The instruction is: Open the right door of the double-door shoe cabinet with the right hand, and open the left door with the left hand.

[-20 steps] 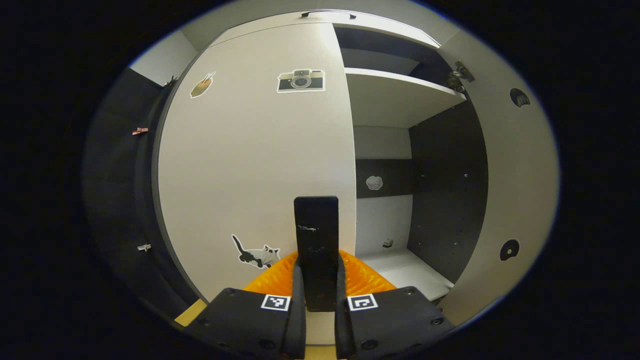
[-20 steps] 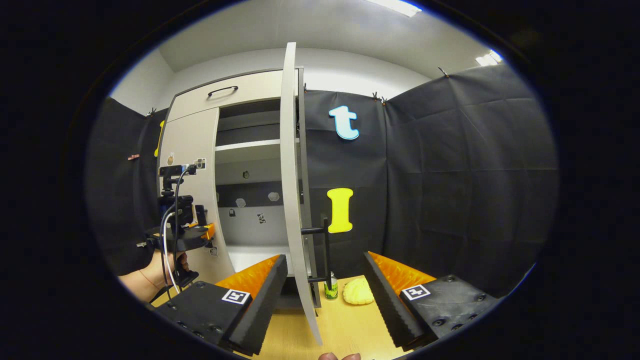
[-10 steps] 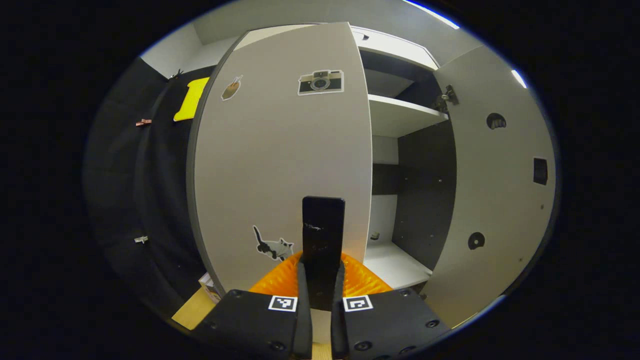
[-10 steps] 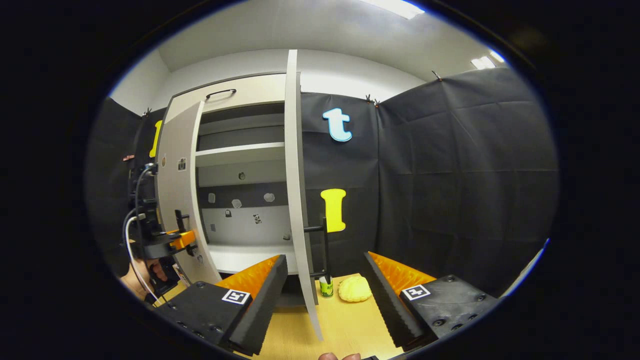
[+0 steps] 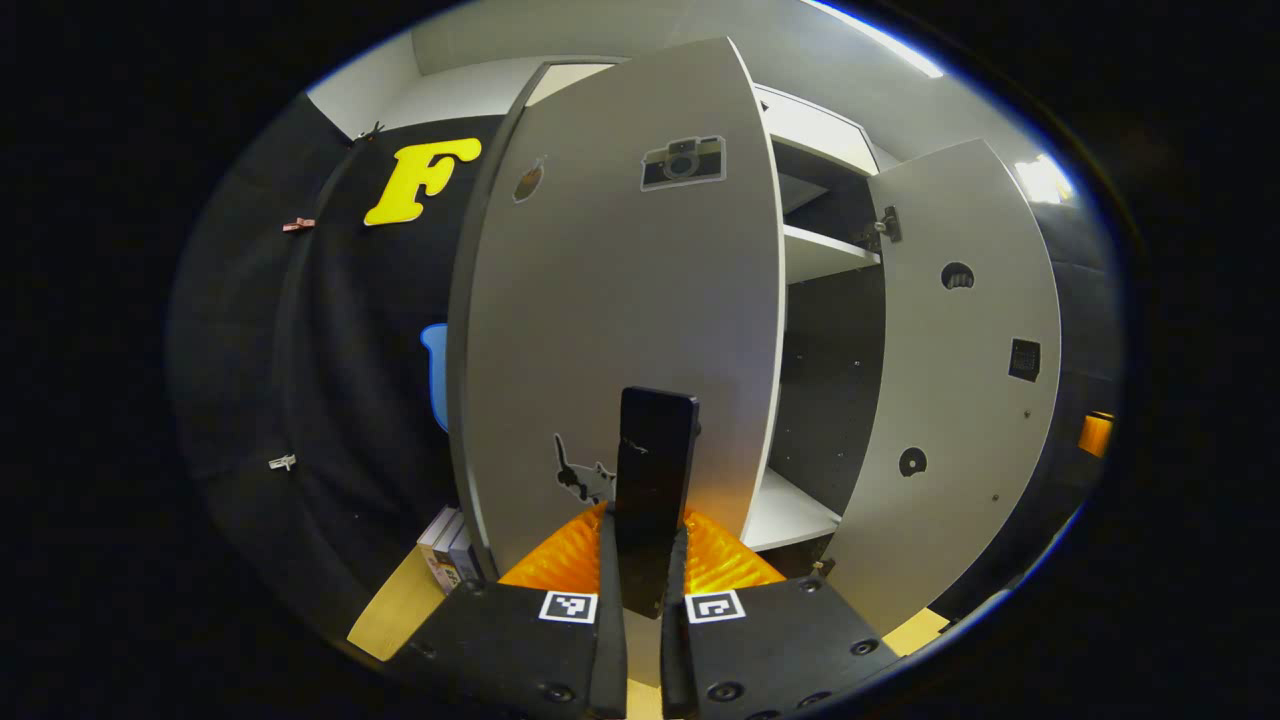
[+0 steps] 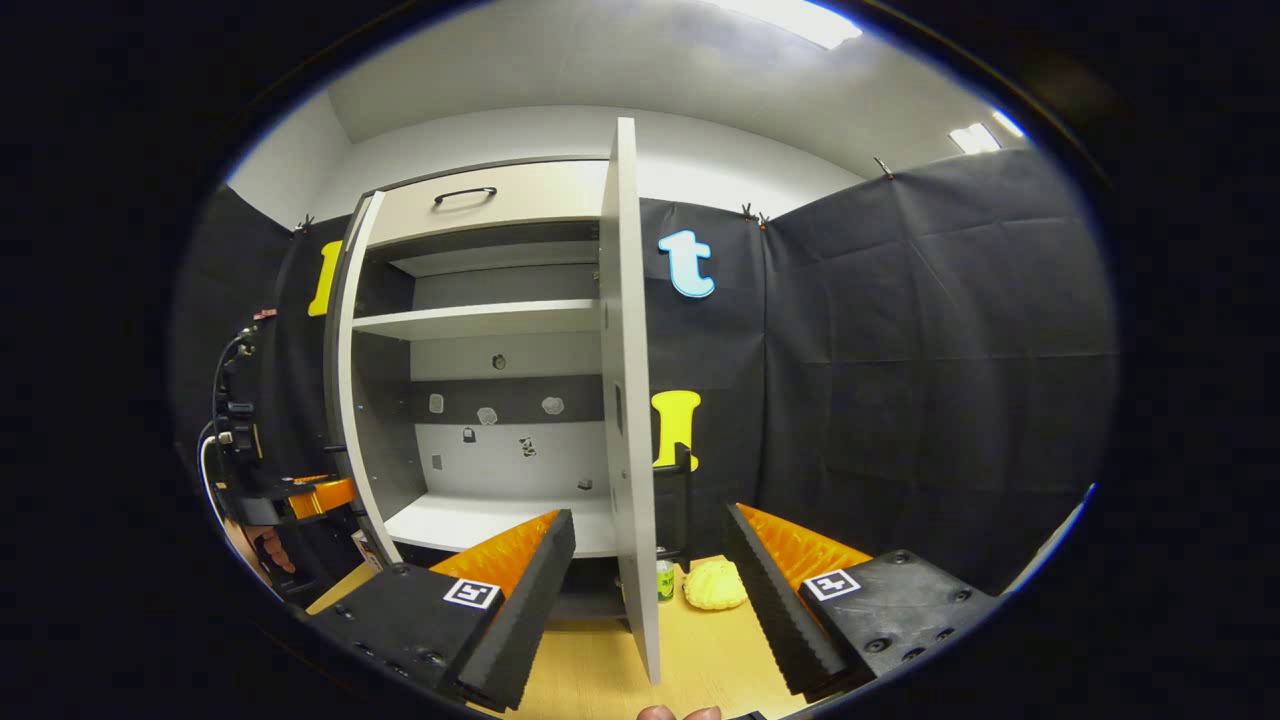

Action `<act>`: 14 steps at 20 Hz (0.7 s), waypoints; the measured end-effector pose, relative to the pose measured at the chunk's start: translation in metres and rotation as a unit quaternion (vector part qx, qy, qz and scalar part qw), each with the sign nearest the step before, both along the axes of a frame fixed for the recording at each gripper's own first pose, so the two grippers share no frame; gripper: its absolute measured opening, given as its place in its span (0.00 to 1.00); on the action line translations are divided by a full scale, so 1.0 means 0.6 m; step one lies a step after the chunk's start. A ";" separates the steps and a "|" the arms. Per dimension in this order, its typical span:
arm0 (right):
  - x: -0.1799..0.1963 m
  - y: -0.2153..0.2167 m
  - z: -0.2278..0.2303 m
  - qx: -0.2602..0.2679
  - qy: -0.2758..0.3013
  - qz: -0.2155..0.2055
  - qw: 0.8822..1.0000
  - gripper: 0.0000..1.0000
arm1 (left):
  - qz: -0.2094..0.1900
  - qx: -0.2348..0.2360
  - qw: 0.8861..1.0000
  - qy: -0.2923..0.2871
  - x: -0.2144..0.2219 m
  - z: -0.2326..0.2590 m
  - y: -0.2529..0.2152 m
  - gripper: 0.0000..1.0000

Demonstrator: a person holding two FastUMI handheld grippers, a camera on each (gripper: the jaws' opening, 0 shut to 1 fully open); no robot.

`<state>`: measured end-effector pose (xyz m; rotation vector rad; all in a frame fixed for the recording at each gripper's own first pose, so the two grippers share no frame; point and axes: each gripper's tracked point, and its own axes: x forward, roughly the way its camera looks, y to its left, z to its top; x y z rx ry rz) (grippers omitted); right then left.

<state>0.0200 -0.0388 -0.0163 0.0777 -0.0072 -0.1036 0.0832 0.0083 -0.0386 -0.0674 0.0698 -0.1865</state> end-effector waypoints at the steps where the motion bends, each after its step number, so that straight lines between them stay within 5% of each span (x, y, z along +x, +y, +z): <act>1: 0.003 0.010 0.002 0.000 -0.001 0.005 1.000 0.94 | 0.002 -0.005 1.000 0.000 -0.007 0.001 0.010 0.18; 14: 0.020 0.124 -0.004 0.004 0.001 0.048 0.999 0.94 | -0.010 0.005 1.000 0.011 -0.057 -0.001 0.125 0.17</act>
